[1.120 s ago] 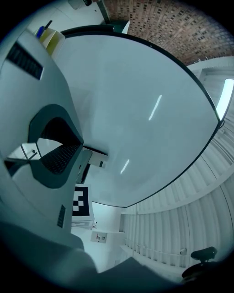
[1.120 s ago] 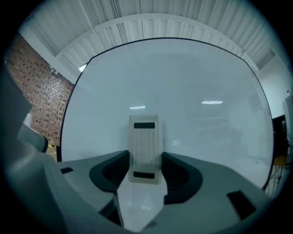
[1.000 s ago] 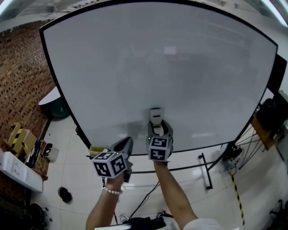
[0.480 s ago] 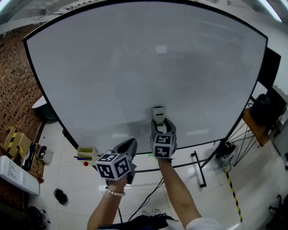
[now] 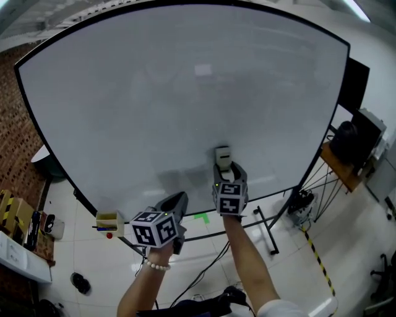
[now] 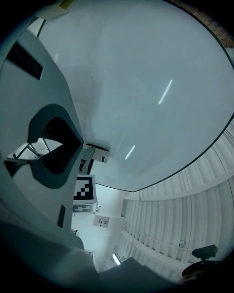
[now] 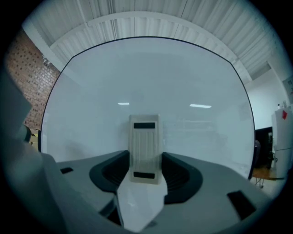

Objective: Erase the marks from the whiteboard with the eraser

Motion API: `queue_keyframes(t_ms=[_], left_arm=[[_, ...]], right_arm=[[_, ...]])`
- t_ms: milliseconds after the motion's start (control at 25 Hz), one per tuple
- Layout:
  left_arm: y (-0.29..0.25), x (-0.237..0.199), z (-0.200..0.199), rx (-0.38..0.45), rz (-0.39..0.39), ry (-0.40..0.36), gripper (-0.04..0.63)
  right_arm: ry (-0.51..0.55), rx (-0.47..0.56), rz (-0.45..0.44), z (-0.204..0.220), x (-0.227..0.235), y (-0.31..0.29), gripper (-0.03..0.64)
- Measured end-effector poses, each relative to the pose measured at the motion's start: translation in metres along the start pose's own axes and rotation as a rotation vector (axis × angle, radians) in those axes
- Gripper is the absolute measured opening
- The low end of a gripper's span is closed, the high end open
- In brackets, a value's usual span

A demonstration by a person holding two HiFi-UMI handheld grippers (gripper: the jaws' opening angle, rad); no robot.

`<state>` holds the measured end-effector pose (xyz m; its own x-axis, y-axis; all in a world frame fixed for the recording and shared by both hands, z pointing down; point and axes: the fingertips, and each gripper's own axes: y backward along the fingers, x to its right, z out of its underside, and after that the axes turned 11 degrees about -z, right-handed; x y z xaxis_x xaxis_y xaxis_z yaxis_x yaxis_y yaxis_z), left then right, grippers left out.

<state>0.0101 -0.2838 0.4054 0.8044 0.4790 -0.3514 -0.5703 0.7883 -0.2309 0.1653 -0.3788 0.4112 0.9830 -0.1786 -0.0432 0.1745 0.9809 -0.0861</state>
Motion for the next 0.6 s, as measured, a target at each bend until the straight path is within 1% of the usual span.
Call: queue_keyframes(t_ms=[200, 360, 600], left_arm=[[-0.027, 0.03, -0.001, 0.011, 0.009, -0.002, -0.012], [-0.053, 0.062, 0.002, 0.021, 0.007, 0.005, -0.012], [-0.101, 0.12, 0.014, 0.023, -0.003, 0.019, -0.012]], right_arm=[[-0.002, 0.009, -0.018, -0.002, 0.032, 0.006, 0.253], [-0.003, 0.019, -0.063, -0.003, 0.058, 0.011, 0.253], [0.01, 0.023, -0.112, 0.001, 0.116, 0.022, 0.255]])
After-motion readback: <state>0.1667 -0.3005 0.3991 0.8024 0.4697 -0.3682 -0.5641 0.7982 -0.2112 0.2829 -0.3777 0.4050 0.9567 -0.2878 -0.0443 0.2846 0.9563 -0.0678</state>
